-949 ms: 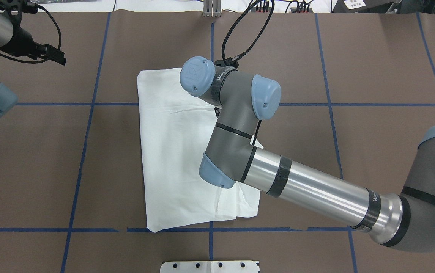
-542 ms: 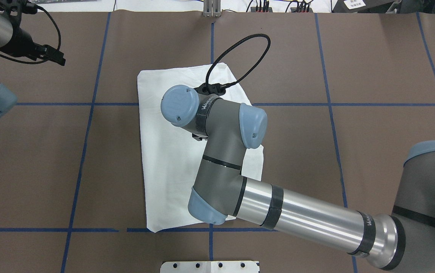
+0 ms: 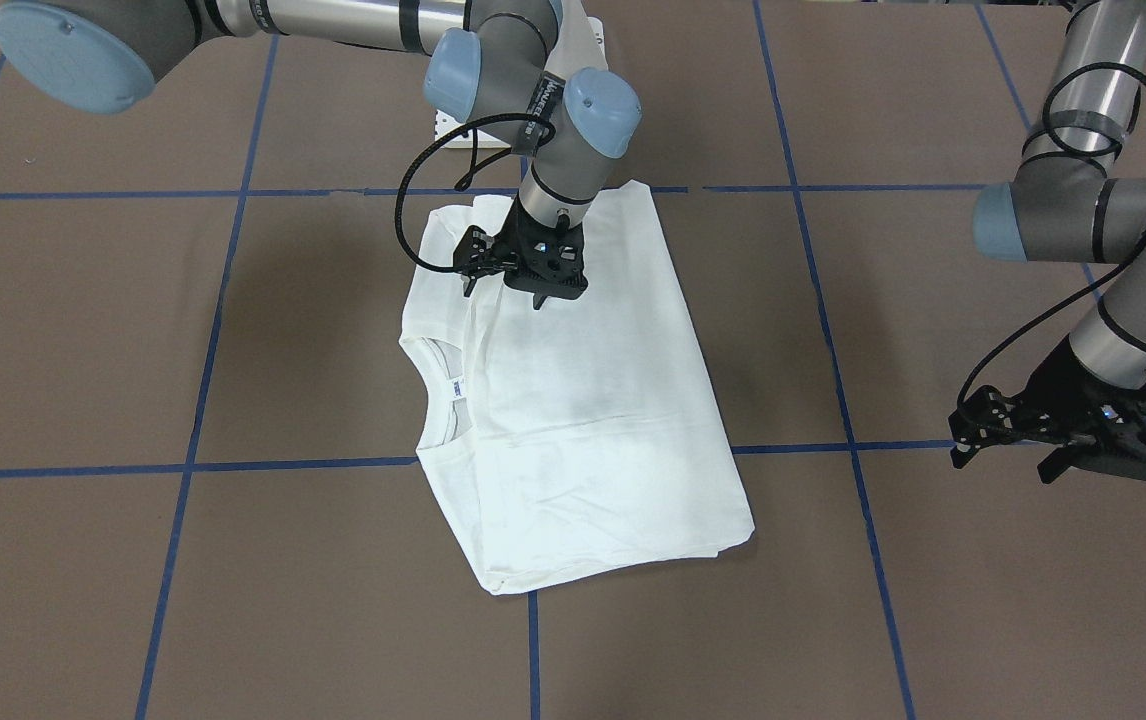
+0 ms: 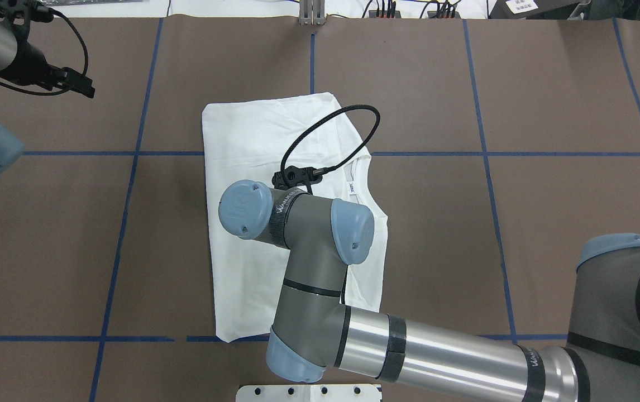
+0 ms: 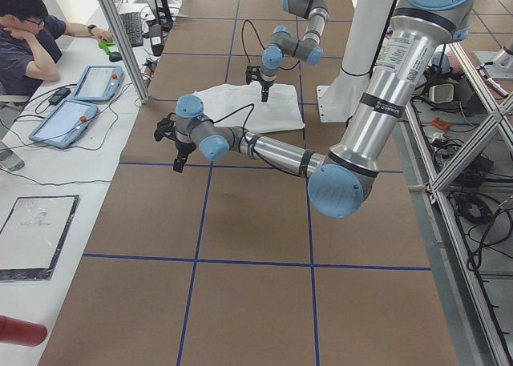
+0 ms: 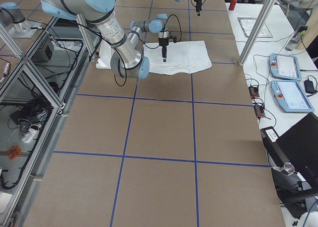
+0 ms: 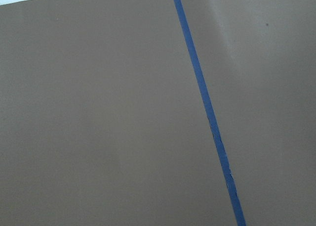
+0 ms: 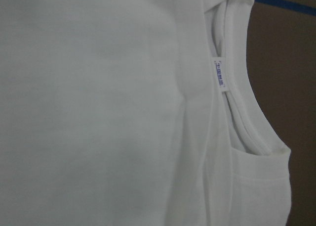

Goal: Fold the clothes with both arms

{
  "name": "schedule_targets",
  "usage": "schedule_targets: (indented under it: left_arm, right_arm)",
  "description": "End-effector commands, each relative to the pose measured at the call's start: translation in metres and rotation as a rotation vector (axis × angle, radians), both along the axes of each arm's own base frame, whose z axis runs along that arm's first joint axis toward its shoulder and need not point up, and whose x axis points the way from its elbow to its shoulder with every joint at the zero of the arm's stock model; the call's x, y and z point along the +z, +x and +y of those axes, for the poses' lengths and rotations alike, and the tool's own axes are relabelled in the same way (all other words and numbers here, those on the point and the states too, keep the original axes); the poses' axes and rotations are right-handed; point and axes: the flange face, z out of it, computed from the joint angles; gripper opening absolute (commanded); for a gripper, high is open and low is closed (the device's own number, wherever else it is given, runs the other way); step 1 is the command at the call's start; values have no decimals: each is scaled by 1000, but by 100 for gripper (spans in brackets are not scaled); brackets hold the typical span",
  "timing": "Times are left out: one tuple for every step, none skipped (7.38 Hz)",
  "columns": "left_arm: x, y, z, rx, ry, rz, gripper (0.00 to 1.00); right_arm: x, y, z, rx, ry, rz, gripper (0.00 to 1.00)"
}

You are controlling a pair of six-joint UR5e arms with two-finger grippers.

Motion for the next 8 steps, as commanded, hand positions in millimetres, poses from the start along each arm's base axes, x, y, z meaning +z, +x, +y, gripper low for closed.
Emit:
schedule_targets:
  left_arm:
    - [3, -1, 2, 0, -3, -1, 100]
    - [2, -2, 3, -1, 0, 1, 100]
    - [3, -2, 3, -1, -3, -1, 100]
    - [2, -2, 3, -1, -1, 0, 100]
    - [1, -3, 3, -1, 0, 1, 100]
    - [2, -1, 4, 1, 0, -1, 100]
    - [1, -2, 4, 1, 1, 0, 100]
    - [1, -1, 4, 2, 1, 1, 100]
  right_arm:
    - [7, 7, 10, -7, -11, 70, 100]
    - [22, 16, 20, -15, -6, 79, 100]
    - [37, 30, 28, -24, 1, 80, 100]
    - [46, 42, 35, -37, -1, 109, 100]
    - [47, 51, 37, -46, -5, 138, 100]
    - [52, 65, 41, -100, 8, 171, 100]
    - [75, 84, 44, -120, 31, 192, 100]
    - [86, 98, 47, -142, 50, 191, 100]
